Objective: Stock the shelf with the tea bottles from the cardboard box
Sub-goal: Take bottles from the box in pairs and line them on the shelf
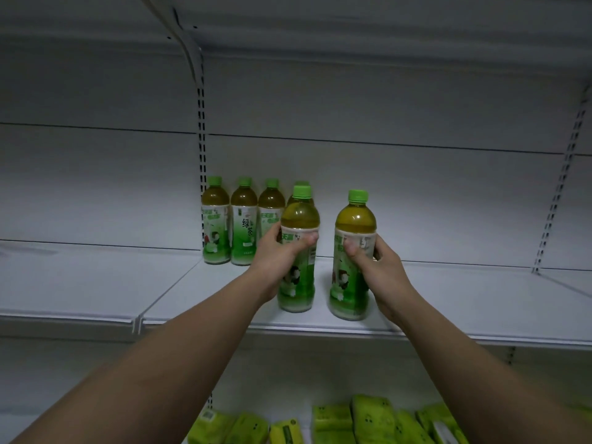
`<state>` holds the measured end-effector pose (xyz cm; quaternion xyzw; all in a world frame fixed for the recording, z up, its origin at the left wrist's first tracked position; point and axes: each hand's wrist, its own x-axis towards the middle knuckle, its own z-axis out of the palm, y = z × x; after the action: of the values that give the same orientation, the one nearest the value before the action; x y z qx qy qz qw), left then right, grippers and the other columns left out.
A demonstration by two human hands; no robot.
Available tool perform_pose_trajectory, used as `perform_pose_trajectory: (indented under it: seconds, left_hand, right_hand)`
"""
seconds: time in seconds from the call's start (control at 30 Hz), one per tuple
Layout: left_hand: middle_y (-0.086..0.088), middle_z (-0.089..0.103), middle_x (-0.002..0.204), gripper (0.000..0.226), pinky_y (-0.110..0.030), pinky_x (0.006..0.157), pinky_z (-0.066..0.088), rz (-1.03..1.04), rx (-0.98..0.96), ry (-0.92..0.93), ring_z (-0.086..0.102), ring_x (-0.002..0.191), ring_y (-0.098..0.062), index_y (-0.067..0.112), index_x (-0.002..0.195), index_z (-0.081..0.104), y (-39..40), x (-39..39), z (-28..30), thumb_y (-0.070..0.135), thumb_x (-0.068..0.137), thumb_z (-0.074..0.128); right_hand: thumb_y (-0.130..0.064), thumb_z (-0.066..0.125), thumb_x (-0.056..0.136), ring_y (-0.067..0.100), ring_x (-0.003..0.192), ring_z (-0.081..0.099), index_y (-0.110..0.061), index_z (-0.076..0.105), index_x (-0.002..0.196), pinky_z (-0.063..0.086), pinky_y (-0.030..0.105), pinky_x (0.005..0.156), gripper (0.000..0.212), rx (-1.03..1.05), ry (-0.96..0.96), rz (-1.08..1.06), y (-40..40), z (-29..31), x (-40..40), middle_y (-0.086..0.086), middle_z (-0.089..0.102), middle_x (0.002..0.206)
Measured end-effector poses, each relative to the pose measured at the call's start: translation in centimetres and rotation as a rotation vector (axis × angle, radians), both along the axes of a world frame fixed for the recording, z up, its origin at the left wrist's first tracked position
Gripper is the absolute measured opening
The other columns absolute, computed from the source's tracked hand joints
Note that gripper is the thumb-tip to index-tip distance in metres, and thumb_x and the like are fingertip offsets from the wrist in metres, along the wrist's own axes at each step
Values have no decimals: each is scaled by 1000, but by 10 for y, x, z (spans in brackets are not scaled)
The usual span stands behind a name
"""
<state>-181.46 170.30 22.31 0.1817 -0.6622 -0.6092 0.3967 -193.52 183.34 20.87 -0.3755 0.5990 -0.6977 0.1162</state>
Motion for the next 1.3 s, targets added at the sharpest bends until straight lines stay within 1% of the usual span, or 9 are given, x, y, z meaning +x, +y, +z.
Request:
perform_pose_trajectory:
  seconds: [0.13, 0.23, 0.3, 0.43, 0.57, 0.8, 0.93, 1.03, 1.3]
  left_hand:
    - [4, 68, 111, 47, -46, 97, 47, 24, -31, -33, 62, 105, -18, 30, 116, 58, -2, -18, 0, 32, 74, 80]
    - [0, 67, 118, 58, -48, 100, 47, 41, -61, -102, 61, 110, -20, 27, 125, 53, -3, -17, -5, 26, 74, 81]
    - [-4, 63, 127, 70, -43, 100, 47, 18, -76, -192, 59, 112, -19, 21, 135, 46, -1, -10, -14, 15, 74, 81]
    - [-6, 59, 130, 81, -30, 96, 46, 61, -193, -344, 55, 102, -14, 14, 141, 41, 5, 2, -33, 8, 72, 82]
    - [-3, 58, 134, 87, -26, 98, 42, 154, -293, -419, 56, 117, -18, 16, 143, 40, 5, 0, -36, 14, 69, 85]
    - [-4, 63, 121, 55, -29, 88, 44, 308, -287, -468, 59, 110, -24, 19, 104, 46, 8, -39, -41, 21, 67, 87]
    - [-9, 58, 125, 61, -40, 102, 46, 369, -320, -482, 55, 117, -28, 11, 117, 54, 3, -74, -42, 23, 67, 87]
    - [-11, 56, 125, 61, -43, 103, 46, 434, -350, -498, 54, 118, -30, 8, 118, 57, -4, -96, -43, 25, 68, 86]
    - [-12, 54, 130, 65, -40, 99, 48, 559, -408, -499, 55, 119, -31, 5, 128, 47, -22, -141, -51, 22, 75, 81]
  right_hand:
    - [-40, 67, 86, 5, 94, 66, -37, 62, 106, 48, 22, 70, 21, -2, 0, -5, -8, -4, -7, -15, 72, 98]
    - [-40, 65, 88, 8, 98, 64, -36, 59, 111, 50, 29, 80, 24, 26, 13, -22, -9, -6, -10, -13, 69, 104]
    - [-36, 63, 90, 8, 100, 62, -32, 56, 115, 49, 33, 87, 26, 65, 27, -34, -8, -11, -9, -12, 66, 108]
    - [-22, 65, 90, 14, 100, 62, -19, 54, 124, 47, 31, 85, 36, 144, 55, -57, 0, -23, -6, -6, 63, 107]
    - [-19, 71, 85, 17, 100, 59, -17, 52, 126, 47, 32, 87, 46, 270, 119, -66, 1, -16, -11, -4, 61, 108]
    - [-25, 69, 86, 25, 111, 59, -15, 48, 124, 49, 43, 97, 44, 366, 208, -181, -8, -14, -43, 4, 61, 121]
    - [-27, 69, 86, 18, 97, 56, -18, 48, 118, 47, 34, 84, 39, 339, 238, -229, -22, -18, -67, -3, 58, 109]
    - [-26, 69, 87, 17, 96, 58, -20, 49, 117, 47, 32, 81, 37, 303, 226, -223, -33, -23, -83, -6, 59, 106]
    - [-33, 65, 89, 26, 103, 61, -19, 47, 121, 50, 46, 93, 39, 334, 283, -311, -70, -31, -120, 2, 64, 115]
